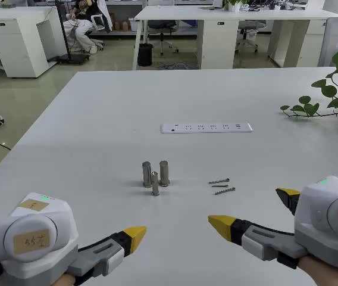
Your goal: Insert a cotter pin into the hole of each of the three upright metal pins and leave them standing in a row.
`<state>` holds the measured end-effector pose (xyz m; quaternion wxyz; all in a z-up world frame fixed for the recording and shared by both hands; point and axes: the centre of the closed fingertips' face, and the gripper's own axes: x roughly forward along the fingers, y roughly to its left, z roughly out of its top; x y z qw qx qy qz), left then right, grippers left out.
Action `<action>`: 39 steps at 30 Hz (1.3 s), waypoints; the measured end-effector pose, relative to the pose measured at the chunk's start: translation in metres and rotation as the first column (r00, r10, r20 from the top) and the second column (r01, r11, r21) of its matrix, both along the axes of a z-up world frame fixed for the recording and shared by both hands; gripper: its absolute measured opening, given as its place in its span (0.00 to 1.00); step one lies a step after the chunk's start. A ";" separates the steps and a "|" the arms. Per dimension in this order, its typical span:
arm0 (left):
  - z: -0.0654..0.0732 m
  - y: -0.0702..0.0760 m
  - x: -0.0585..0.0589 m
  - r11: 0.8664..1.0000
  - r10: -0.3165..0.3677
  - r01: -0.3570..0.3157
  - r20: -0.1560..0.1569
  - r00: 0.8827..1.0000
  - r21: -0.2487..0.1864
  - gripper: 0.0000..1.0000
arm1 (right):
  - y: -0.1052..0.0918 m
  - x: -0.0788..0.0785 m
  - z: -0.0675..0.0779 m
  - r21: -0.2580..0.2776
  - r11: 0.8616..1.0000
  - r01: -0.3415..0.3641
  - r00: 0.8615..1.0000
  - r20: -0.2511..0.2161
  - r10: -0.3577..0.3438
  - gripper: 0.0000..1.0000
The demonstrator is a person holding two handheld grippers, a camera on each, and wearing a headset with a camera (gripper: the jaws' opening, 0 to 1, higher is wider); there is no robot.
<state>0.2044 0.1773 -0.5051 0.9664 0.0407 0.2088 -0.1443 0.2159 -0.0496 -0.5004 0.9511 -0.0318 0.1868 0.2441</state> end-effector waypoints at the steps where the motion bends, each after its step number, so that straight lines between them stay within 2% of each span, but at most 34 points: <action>1: 0.001 0.000 0.000 1.000 -0.001 0.001 0.003 1.000 0.001 0.88 | 0.000 0.000 -0.001 -0.001 1.000 -0.001 1.000 -0.004 0.001 0.86; 16: 0.006 0.001 -0.004 1.000 0.001 -0.001 0.008 1.000 0.008 0.87 | 0.004 -0.002 0.002 0.002 1.000 -0.014 1.000 -0.003 0.014 0.85; 21: 0.004 0.001 -0.007 1.000 -0.004 0.004 -0.004 1.000 0.021 0.86 | 0.002 -0.004 0.006 -0.009 1.000 -0.010 1.000 0.012 0.010 0.83; 26: 0.005 0.001 -0.009 1.000 -0.008 0.008 -0.002 1.000 0.018 0.85 | 0.002 -0.006 0.008 -0.017 1.000 -0.018 1.000 0.012 0.018 0.82; 31: 0.007 0.001 -0.011 1.000 -0.010 0.010 -0.003 1.000 0.019 0.85 | 0.004 -0.010 0.004 -0.038 0.999 -0.035 0.999 -0.016 0.034 0.82; 39: 0.008 0.004 -0.014 0.999 -0.005 0.005 -0.001 1.000 0.034 0.84 | 0.005 -0.013 0.007 -0.026 0.999 -0.028 1.000 -0.013 0.028 0.81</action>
